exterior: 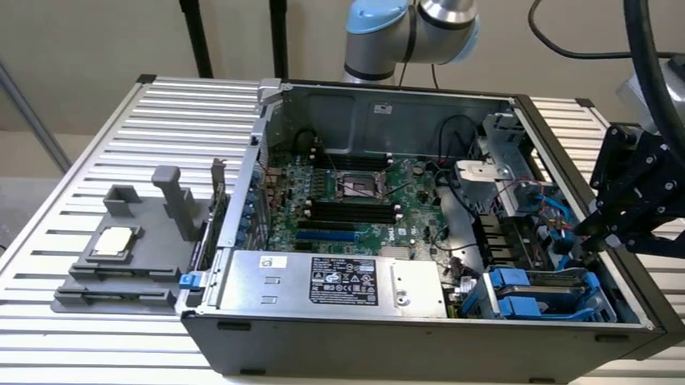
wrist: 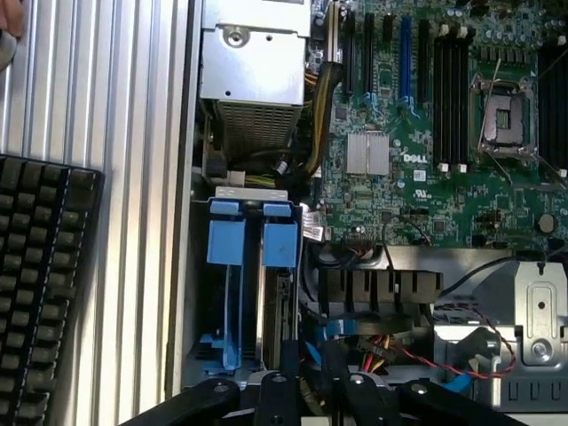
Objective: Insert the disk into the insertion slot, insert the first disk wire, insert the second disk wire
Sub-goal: 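Insert the first disk wire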
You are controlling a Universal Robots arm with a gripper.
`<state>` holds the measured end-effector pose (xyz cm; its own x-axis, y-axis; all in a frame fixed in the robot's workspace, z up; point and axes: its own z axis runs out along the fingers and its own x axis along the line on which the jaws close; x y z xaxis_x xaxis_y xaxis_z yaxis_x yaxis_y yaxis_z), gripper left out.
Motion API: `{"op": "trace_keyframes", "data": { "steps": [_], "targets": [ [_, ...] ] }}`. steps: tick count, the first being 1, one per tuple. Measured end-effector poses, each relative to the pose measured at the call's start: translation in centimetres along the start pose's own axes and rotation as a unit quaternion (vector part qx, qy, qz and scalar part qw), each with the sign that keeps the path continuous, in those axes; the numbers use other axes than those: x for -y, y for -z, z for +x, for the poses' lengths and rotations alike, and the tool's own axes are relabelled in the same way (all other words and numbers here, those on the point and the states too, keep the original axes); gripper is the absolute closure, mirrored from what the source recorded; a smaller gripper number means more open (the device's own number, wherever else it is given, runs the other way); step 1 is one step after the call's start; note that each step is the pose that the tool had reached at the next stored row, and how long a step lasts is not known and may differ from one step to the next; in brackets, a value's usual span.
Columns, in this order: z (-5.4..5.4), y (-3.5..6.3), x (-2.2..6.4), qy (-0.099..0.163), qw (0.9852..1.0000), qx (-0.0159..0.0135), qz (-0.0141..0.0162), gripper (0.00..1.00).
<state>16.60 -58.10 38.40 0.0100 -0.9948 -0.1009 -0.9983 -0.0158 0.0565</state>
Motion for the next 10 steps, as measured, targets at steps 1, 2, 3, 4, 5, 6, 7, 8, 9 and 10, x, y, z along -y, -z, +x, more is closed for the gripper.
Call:
{"op": "trace_keyframes", "data": {
  "steps": [1, 2, 3, 4, 5, 6, 7, 8, 9, 10],
  "targets": [
    [-0.1, -0.19, 0.15, 0.000, 1.0000, -0.0002, 0.0000, 0.75],
    [-0.3, -0.39, 0.23, 0.001, 1.0000, -0.0002, -0.0001, 0.75],
    [-0.5, -0.60, 0.27, 0.001, 1.0000, -0.0002, -0.0001, 0.75],
    [-0.7, -0.80, 0.28, 0.002, 1.0000, -0.0002, -0.0001, 0.75],
    [-0.8, -1.00, 0.29, 0.002, 1.0000, -0.0003, -0.0002, 0.75],
    [-1.0, -1.19, 0.31, 0.003, 1.0000, -0.0005, -0.0003, 0.75],
    [-1.0, -1.37, 0.33, 0.004, 1.0000, -0.0010, -0.0004, 0.75],
    [-1.0, -1.57, 0.33, 0.005, 1.0000, -0.0016, -0.0005, 0.75],
    [-1.0, -1.75, 0.34, 0.005, 1.0000, -0.0025, -0.0006, 0.75],
    [-1.0, -1.93, 0.36, 0.006, 1.0000, -0.0033, -0.0006, 0.75]
  ]
}}
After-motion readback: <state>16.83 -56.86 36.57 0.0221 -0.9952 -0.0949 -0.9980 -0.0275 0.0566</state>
